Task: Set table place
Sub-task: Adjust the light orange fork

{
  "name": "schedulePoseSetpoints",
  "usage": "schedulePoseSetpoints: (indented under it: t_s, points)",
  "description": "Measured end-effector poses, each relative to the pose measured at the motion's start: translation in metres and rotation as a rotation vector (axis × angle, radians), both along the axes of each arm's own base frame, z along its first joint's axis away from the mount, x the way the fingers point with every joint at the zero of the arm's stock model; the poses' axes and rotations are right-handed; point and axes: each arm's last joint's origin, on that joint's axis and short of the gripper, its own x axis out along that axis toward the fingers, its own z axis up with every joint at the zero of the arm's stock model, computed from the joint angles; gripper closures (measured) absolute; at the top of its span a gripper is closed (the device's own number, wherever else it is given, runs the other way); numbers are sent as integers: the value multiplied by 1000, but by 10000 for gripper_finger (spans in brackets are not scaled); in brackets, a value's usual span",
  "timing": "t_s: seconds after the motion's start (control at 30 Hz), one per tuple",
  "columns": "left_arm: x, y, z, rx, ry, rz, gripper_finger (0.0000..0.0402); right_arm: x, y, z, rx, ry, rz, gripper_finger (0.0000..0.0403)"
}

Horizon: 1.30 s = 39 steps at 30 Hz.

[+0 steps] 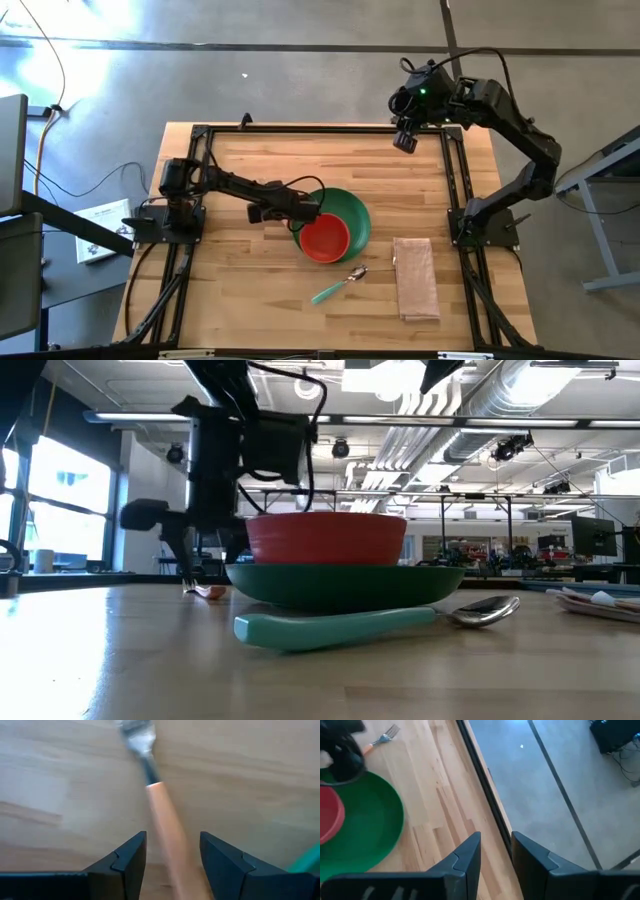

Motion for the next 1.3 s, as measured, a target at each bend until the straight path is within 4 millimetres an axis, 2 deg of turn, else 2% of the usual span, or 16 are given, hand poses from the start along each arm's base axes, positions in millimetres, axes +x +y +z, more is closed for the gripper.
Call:
schedulePoseSetpoints:
  t_s: [0.23,0.5,0.63,0.8,0.93,1.1,1.3]
  points:
    - [3,12,-9,-20,-5,3,232,0,1,0,12,1,20,304]
    - [1,14,-10,-27,36,-33,235,-1,1,0,7,2,27,304]
    - [1,14,-10,-46,44,-48,277,-1,1,0,6,2,29,304]
    - [-3,14,-10,-57,83,-67,367,-1,1,0,4,4,32,304]
    - [-4,13,-10,-73,97,-80,369,-1,1,0,3,5,34,304]
    - [-5,12,-6,-127,116,-163,353,-1,1,0,1,4,35,304]
    - [-11,-2,12,-121,111,-178,367,0,1,1,7,-2,50,304]
